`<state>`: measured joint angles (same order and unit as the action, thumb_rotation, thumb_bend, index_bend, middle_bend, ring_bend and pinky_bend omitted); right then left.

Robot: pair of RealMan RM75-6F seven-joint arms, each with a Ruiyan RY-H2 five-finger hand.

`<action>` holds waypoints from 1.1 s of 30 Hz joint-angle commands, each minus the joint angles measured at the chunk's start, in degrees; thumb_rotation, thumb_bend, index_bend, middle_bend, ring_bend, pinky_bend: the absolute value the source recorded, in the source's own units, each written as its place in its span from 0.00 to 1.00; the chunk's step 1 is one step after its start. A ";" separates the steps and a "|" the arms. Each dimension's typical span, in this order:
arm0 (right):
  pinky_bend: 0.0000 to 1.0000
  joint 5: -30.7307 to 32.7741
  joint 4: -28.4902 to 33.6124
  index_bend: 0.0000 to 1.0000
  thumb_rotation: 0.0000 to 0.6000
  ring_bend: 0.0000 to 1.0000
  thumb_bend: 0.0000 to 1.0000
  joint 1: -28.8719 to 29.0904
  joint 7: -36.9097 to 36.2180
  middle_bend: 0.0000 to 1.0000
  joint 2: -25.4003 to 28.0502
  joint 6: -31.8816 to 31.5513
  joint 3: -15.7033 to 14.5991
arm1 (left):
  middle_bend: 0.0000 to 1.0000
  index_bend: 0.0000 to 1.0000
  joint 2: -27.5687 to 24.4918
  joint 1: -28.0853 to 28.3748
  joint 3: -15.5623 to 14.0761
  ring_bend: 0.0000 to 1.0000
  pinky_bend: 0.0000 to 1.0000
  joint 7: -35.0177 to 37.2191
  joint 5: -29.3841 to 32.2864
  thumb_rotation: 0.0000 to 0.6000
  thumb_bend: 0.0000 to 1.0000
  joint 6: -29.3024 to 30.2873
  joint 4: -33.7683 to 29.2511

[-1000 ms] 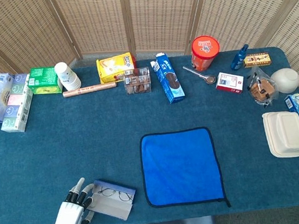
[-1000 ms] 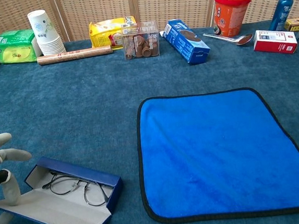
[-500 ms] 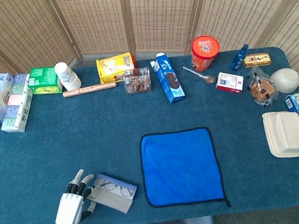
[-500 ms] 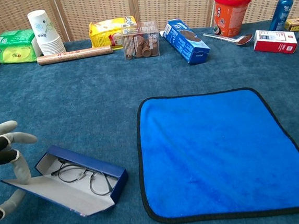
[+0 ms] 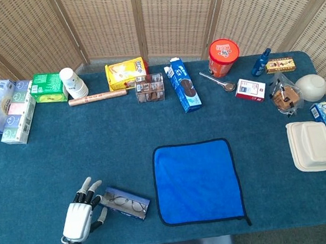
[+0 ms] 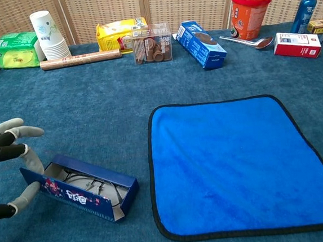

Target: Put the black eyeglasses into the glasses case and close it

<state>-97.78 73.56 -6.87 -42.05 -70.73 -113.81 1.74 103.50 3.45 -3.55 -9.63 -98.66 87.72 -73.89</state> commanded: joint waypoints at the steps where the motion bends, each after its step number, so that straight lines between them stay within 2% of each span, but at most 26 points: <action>1: 0.17 0.04 -0.03 0.06 0.39 0.00 0.38 -0.06 -0.11 0.12 -0.01 -0.06 0.04 | 0.18 0.50 0.08 0.50 0.54 0.04 0.21 -0.73 0.45 1.00 0.37 -0.46 -0.28; 16: 0.17 0.68 -0.46 0.06 0.37 0.00 0.38 -0.77 -1.63 0.12 0.10 -0.64 0.32 | 0.15 0.47 2.34 4.09 4.82 0.00 0.20 -6.59 4.73 1.00 0.37 -4.73 -0.22; 18: 0.17 0.69 -0.49 0.06 0.36 0.00 0.38 -0.89 -1.64 0.12 0.15 -0.78 0.36 | 0.11 0.42 2.75 4.40 5.19 0.00 0.19 -9.19 5.75 1.00 0.37 -5.60 -0.11; 22: 0.17 0.84 -0.43 0.06 0.34 0.00 0.38 -1.15 -2.02 0.12 0.32 -1.00 0.43 | 0.00 0.23 3.80 4.82 6.00 0.00 0.13 -12.92 7.77 1.00 0.36 -6.68 -0.15; 25: 0.17 0.59 -0.39 0.06 0.32 0.00 0.38 -1.28 -1.96 0.12 0.42 -1.37 0.45 | 0.00 0.12 4.28 5.35 6.67 0.00 0.09 -14.72 8.72 1.00 0.35 -7.11 0.06; 28: 0.17 0.49 -0.22 0.06 0.31 0.00 0.38 -1.32 -1.81 0.12 0.47 -1.42 0.47 | 0.00 0.07 4.43 5.89 7.28 0.00 0.08 -16.24 9.77 0.99 0.34 -7.70 -0.22; 33: 0.16 0.62 -0.10 0.06 0.29 0.00 0.38 -1.35 -1.74 0.12 0.47 -1.07 0.45 | 0.00 0.05 4.27 6.70 7.96 0.00 0.08 -17.01 10.68 0.98 0.33 -8.00 -0.99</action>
<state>-97.17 73.46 -8.22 -43.81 -70.26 -114.91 2.20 107.82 10.05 4.31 -26.58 -88.05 79.73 -74.77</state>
